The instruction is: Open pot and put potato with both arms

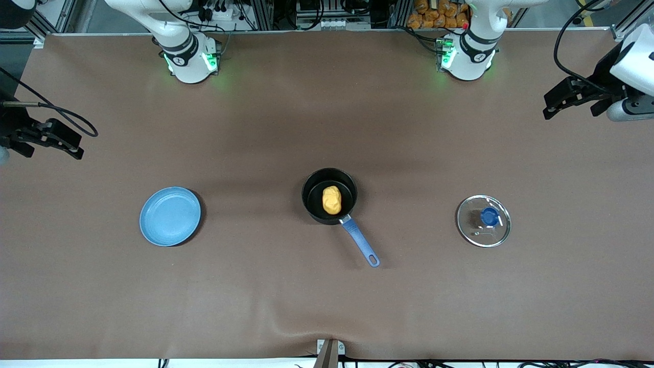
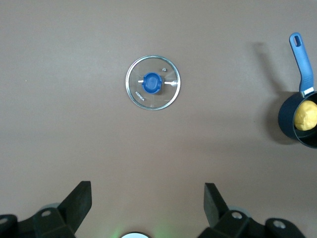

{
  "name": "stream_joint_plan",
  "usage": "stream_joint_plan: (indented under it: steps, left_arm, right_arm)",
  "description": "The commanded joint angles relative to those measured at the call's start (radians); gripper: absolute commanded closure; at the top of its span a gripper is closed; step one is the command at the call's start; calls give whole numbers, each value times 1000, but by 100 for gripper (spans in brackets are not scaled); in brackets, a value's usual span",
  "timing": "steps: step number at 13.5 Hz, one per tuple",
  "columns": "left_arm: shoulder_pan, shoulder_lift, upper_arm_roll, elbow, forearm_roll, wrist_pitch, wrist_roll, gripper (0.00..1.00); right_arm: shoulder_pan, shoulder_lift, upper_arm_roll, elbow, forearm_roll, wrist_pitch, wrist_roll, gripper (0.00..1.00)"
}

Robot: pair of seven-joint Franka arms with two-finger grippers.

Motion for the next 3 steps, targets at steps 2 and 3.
stream_joint_plan:
  steps: [2, 3]
  left_arm:
    - [11, 13, 5, 9, -24, 12, 53, 0]
    - [11, 13, 5, 11, -24, 12, 53, 0]
  right_arm:
    - [8, -14, -1, -17, -23, 13, -1, 0]
    - [8, -14, -1, -17, -21, 16, -1, 0]
